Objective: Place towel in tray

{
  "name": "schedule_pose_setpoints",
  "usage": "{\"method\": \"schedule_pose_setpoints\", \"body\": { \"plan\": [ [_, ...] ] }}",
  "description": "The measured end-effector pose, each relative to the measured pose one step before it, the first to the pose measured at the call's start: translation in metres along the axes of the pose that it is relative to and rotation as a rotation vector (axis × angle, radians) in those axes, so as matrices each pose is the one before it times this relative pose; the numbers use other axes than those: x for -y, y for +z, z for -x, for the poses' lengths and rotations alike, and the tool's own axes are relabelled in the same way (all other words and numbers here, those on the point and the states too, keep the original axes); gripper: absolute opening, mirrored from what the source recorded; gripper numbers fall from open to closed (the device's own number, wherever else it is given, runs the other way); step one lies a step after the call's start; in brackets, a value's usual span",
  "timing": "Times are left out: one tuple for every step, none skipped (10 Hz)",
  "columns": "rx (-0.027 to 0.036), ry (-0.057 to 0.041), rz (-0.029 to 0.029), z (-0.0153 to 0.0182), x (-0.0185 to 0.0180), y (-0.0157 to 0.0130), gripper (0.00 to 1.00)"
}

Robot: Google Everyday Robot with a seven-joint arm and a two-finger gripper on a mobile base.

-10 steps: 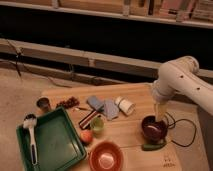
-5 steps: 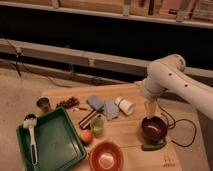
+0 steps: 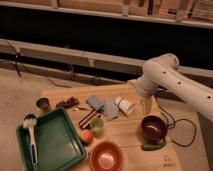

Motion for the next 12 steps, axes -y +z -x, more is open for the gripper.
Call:
{"method": "schedule_pose_setpoints", "body": {
  "plan": [
    [0.00237,-0.01626,0.00316,0.00252,0.00605,0.00327,1.00],
    [0.00282,-0.00291,0.00500,-0.00302,0.00126,0.00223,1.00],
    [0.00958,-0.00601,0.00683,-0.00372,0.00240,0.00458,1.00],
    [0.01176,-0.01349,0.00351,0.00027,0.00247,0.00461,1.00],
    [0.01479,-0.01838,0.00517,0.00121,0.00224,0.00575,1.00],
    [0.00549,-0.00674,0.01575,-0.00194,-0.00045,0.00851,1.00],
    [0.00100,-0.01618,0.00703,0.00161,0.00442,0.00767,1.00],
    [0.00320,-0.02901,0.00267,0.00492,0.00947,0.00716,1.00],
    [-0.00181,-0.01176,0.01163,-0.00083,0.00098,0.00438,1.00],
    [-0.00125,-0.01482,0.01492,0.00091,0.00157,0.00565,1.00],
    [0.00434,-0.01939,0.00695,0.00737,0.00611,0.00629,1.00],
    [0.00250,-0.02292,0.01029,0.00907,0.00544,0.00790,1.00]
  ]
}}
